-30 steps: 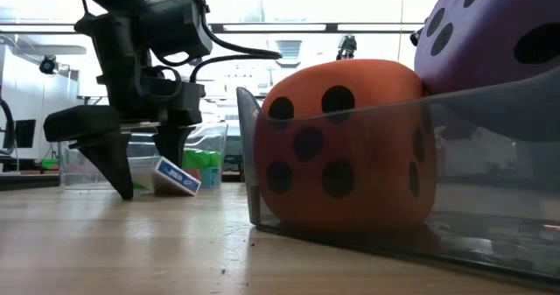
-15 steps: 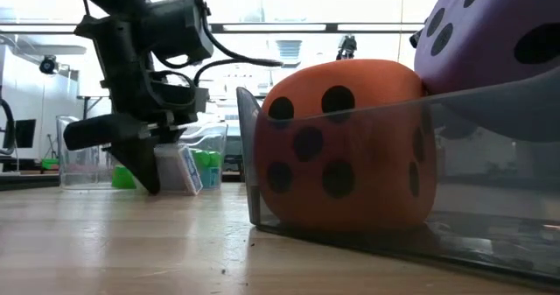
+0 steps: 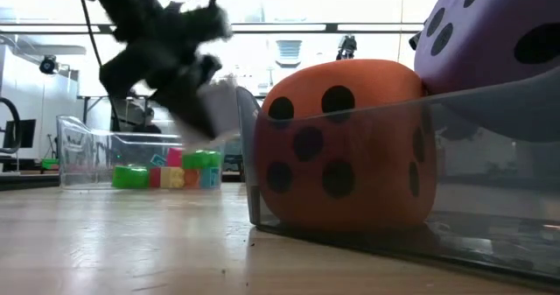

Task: Pick & Place Toys
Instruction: Put the blue playing card box into the black bin

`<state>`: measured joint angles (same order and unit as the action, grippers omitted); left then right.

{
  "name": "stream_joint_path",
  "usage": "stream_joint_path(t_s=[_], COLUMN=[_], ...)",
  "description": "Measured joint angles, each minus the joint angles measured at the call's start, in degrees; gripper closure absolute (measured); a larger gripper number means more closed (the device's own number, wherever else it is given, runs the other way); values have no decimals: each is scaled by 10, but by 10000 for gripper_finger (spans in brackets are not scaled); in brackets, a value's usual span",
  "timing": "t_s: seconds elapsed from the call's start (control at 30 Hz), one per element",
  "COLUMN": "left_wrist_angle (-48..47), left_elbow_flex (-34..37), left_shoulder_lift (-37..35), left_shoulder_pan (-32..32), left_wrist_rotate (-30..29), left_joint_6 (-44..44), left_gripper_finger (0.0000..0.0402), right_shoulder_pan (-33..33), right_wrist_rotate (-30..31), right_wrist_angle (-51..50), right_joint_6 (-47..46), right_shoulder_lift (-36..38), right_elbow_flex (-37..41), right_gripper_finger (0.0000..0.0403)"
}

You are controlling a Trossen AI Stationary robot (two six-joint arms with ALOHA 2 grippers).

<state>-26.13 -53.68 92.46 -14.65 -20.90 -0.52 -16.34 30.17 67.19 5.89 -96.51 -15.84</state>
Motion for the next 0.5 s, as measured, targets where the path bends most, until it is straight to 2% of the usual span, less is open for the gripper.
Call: stream_joint_path(t_s=[0.17, 0.23, 0.37, 0.43, 0.5], left_wrist_angle=[169, 267, 473, 528, 543], left_elbow_flex=[28, 62, 136, 158, 162], left_shoulder_lift=[-38, -51, -58, -56, -56], left_shoulder_pan=[10, 29, 94, 128, 168], left_wrist_rotate=[1, 35, 153, 170, 175], left_joint_6=[-9, -28, -37, -38, -40], left_gripper_finger=[341, 341, 341, 341, 341], right_shoulder_pan=[0, 0, 0, 0, 0], right_wrist_rotate=[-17, -33, -51, -57, -58], right_wrist_angle=[16, 31, 56, 62, 64], right_joint_6=[1, 6, 22, 26, 27], right_shoulder_lift=[0, 0, 0, 0, 0], right_elbow_flex=[0, 0, 1, 1, 1], right_gripper_finger=[113, 113, 113, 113, 113])
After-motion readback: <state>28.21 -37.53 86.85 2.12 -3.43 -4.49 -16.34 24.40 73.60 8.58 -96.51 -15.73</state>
